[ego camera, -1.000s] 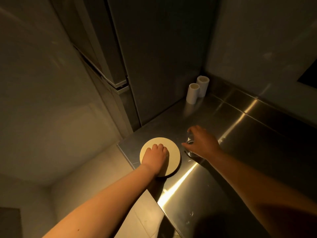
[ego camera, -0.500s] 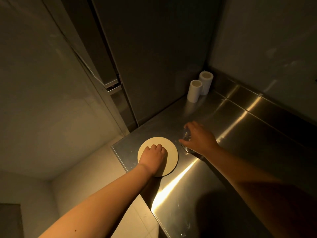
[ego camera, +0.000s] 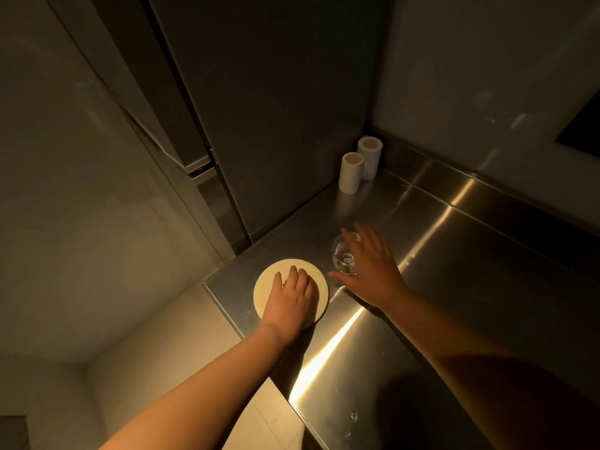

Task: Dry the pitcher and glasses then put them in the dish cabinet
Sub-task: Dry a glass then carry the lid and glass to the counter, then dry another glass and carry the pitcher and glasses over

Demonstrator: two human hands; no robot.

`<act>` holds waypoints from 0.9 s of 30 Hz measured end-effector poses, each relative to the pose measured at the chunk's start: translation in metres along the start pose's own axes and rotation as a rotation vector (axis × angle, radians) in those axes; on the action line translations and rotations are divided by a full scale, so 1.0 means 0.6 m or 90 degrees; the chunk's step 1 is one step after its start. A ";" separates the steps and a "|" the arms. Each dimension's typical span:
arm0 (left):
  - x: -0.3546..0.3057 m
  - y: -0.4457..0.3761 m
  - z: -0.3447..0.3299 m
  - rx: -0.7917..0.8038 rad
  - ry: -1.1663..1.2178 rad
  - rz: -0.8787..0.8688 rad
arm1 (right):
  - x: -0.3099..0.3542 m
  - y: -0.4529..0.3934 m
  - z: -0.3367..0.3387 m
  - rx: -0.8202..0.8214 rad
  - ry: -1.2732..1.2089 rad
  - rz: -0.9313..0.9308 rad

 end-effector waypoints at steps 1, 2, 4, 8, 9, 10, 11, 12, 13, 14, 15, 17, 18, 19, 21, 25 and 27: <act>-0.019 0.010 0.003 -0.023 0.008 -0.032 | -0.005 0.031 -0.002 -0.036 -0.019 -0.017; -0.042 0.020 0.001 -0.041 0.017 -0.071 | -0.012 0.070 -0.006 -0.070 -0.047 -0.042; -0.092 0.037 0.002 -0.094 0.021 -0.159 | -0.029 0.159 -0.026 -0.107 -0.126 -0.095; -0.209 0.066 0.001 -0.093 0.029 -0.344 | -0.088 0.369 -0.100 -0.078 -0.257 -0.276; -0.240 0.073 -0.004 -0.064 0.026 -0.373 | -0.104 0.421 -0.120 -0.067 -0.268 -0.326; -0.271 0.085 -0.005 -0.049 0.021 -0.395 | -0.118 0.471 -0.140 -0.045 -0.271 -0.369; -0.297 0.094 -0.008 -0.048 0.011 -0.409 | -0.130 0.509 -0.162 -0.028 -0.271 -0.393; -0.331 0.106 -0.012 -0.049 0.003 -0.429 | -0.143 0.555 -0.178 -0.027 -0.266 -0.420; -0.364 0.118 -0.014 -0.050 0.004 -0.449 | -0.152 0.599 -0.190 -0.033 -0.244 -0.442; -0.394 0.131 -0.017 -0.050 -0.003 -0.467 | -0.156 0.640 -0.193 -0.038 -0.231 -0.470; -0.429 0.147 -0.016 -0.053 -0.019 -0.488 | -0.158 0.683 -0.190 -0.050 -0.235 -0.494; -0.494 0.179 -0.008 -0.059 -0.050 -0.527 | -0.158 0.752 -0.184 -0.086 -0.229 -0.511; -0.526 0.194 -0.005 -0.058 -0.058 -0.545 | -0.160 0.783 -0.179 -0.084 -0.226 -0.520; -0.557 0.207 -0.003 -0.056 -0.071 -0.560 | -0.167 0.812 -0.178 -0.072 -0.220 -0.534; -0.617 0.236 0.003 -0.064 -0.102 -0.583 | -0.190 0.869 -0.186 -0.048 -0.210 -0.553; -0.743 0.304 0.007 -0.067 -0.143 -0.616 | -0.235 0.989 -0.203 -0.016 -0.225 -0.608; -0.808 0.336 0.007 -0.054 -0.146 -0.623 | -0.248 1.049 -0.189 -0.015 -0.248 -0.649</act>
Point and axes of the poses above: each hand's wrist, its own y-axis away from the middle knuckle, its own z-axis out of the back of the hand, x = y × z, the point moved 6 cm from there along -y, towards the middle knuckle, and after that the axes turned 13 degrees about x, right-handed, at the moved point
